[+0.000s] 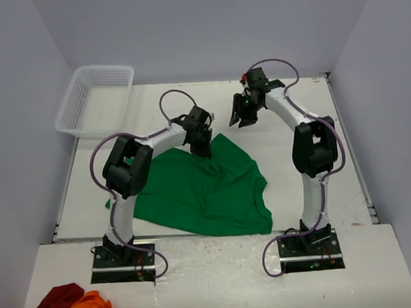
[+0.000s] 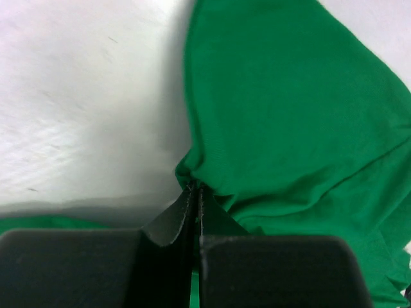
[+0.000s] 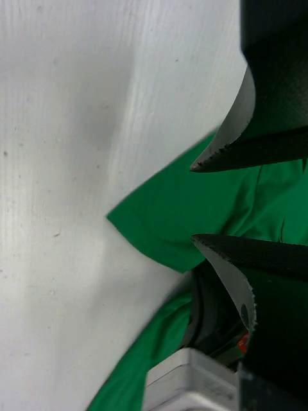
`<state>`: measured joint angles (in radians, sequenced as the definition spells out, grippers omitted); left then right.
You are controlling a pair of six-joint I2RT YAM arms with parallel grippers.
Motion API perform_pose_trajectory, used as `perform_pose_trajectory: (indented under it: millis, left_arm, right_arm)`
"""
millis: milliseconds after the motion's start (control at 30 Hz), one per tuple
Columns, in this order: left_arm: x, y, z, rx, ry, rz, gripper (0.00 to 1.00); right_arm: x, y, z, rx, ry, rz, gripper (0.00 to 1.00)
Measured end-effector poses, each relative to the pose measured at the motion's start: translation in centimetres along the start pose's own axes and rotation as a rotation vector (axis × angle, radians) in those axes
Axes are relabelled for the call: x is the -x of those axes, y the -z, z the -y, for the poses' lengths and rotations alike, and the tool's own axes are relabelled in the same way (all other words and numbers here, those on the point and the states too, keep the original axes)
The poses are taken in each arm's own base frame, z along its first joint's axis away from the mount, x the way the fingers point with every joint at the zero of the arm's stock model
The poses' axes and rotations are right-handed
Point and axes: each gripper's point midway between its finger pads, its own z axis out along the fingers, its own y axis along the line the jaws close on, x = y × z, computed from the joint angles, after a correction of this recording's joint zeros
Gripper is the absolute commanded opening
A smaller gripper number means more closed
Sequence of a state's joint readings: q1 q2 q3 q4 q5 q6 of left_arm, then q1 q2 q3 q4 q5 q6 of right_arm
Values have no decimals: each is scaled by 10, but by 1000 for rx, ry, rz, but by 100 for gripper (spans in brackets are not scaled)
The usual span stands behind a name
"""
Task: Fold and stack the t-shirts
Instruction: Grap the side of the flattened tshirt furthest away from the robot with both arms
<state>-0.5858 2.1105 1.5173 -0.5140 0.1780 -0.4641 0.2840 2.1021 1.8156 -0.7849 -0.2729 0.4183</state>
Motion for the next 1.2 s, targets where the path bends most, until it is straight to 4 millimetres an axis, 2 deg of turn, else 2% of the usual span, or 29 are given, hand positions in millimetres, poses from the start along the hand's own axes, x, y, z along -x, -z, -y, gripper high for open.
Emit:
perform_pose_trajectory:
  millis: [267,400,533,633,767,867,1000,1067,1200]
  left_arm:
    - [-39,4,33,-28,-77,-47,0]
    - [-48,7,36,-29,-90,-64,0]
    - [-50,10,35,-27,-90,-65,0]
    - [-52,15,36,-27,-91,-63,0]
    - [-59,27,37,-29,-100,-57,0]
    - [-67,39,42,-32,-115,-45,0]
    - [-78,59,59,-59,-160,-19,0]
    - [-83,69,74,-84,-197,0,0]
    - [-96,80,93,-121,-249,14,0]
  right_arm:
    - [-26,-49,-13,45,20,-140,45]
    - [-34,-63,-13,54,9,-198,45]
    - [-37,-64,-11,58,9,-205,45]
    - [-48,-62,-5,50,4,-218,45]
    - [-62,-51,2,25,-1,-225,45]
    - [-60,-41,0,21,6,-203,45]
    - [-49,-31,-7,40,22,-153,45]
    - [-46,-30,-9,44,25,-142,45]
    - [-50,-33,-5,39,22,-150,45]
